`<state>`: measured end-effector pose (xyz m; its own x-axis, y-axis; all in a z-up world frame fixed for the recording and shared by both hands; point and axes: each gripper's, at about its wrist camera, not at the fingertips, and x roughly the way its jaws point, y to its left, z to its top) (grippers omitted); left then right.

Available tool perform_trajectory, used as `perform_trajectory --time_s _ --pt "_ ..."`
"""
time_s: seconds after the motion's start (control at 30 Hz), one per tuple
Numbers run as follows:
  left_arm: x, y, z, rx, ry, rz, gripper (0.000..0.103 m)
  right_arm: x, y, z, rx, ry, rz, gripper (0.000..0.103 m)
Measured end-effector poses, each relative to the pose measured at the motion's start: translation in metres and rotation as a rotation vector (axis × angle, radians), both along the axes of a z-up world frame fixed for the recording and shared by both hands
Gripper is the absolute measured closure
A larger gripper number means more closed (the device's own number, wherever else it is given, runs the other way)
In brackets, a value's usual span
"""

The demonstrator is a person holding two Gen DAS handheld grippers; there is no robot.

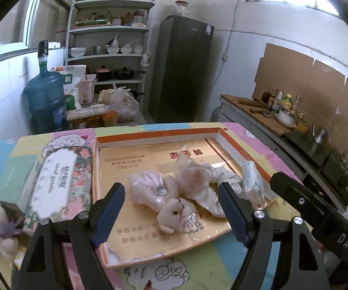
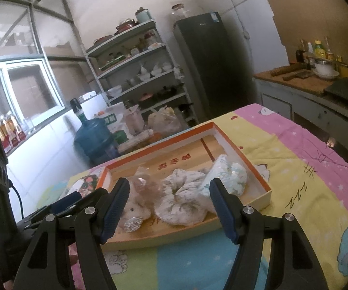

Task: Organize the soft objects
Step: 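Move both open tools away from the box back to the pile of soft items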

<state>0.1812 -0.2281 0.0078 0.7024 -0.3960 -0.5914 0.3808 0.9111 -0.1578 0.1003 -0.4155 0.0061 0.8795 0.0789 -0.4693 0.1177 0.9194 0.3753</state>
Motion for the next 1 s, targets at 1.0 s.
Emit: perform_trajectory --time_s 1.0 --pt "-0.054 0.096 0.023 -0.006 -0.076 0.113 0.024 -0.028 0.102 0.026 -0.073 -0.03 0.111 0.032"
